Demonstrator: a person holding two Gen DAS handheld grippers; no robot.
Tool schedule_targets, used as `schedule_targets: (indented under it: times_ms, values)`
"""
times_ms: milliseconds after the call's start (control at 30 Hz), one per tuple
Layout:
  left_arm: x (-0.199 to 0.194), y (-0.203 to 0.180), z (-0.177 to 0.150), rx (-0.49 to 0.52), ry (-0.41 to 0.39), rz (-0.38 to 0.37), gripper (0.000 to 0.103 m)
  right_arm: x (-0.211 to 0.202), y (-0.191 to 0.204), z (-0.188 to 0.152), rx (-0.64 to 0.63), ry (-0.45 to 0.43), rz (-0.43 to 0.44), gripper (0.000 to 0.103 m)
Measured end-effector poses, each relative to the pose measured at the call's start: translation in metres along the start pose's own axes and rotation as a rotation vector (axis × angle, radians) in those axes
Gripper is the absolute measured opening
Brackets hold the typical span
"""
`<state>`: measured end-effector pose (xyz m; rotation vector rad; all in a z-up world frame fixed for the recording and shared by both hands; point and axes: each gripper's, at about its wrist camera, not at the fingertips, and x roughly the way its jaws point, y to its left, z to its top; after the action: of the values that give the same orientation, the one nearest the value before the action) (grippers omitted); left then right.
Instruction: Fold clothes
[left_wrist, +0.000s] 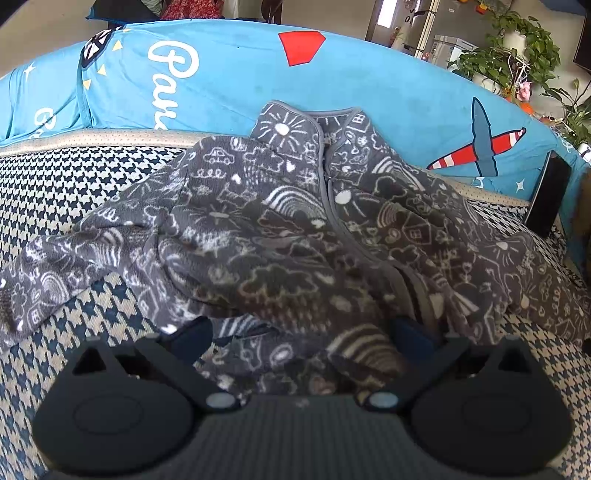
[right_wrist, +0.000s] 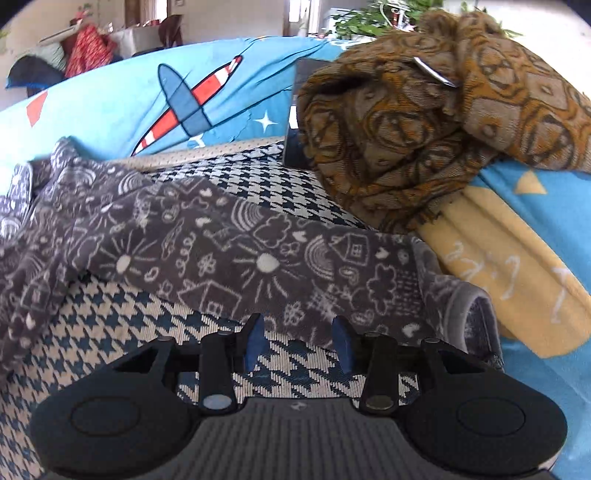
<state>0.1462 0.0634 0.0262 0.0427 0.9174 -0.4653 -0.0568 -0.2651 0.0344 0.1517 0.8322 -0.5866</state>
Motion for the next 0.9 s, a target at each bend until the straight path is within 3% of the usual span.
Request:
schedule_targets:
  times_ms: [167, 333, 367, 467, 567, 733, 900]
  values:
    - [0.001, 0.002, 0.001, -0.01, 0.009, -0.007, 0.103, 0.013, -0.001, -0.004, -0.012, -0.017, 0.01, 0.057]
    - [0.002, 0.004, 0.001, -0.027, 0.018, -0.016, 0.103, 0.022, -0.004, -0.005, 0.015, -0.042, 0.032, 0.059]
    - [0.002, 0.004, 0.001, -0.025, 0.017, -0.015, 0.103, 0.023, -0.004, -0.005, 0.022, -0.047, 0.035, 0.054]
    - [0.001, 0.003, 0.001, -0.022, 0.015, -0.013, 0.103, 0.02, -0.004, -0.003, 0.046, -0.066, 0.056, 0.022]
    - [0.0, 0.004, 0.002, -0.026, 0.018, -0.017, 0.103, 0.013, -0.003, -0.003, 0.068, -0.061, 0.063, 0.006]
    - [-0.005, 0.006, 0.005, -0.023, 0.013, -0.023, 0.103, -0.015, -0.011, -0.004, 0.175, -0.049, 0.047, 0.003]
    - [-0.02, 0.014, 0.011, -0.028, -0.025, -0.024, 0.103, -0.039, -0.002, -0.015, 0.199, -0.051, 0.024, 0.003]
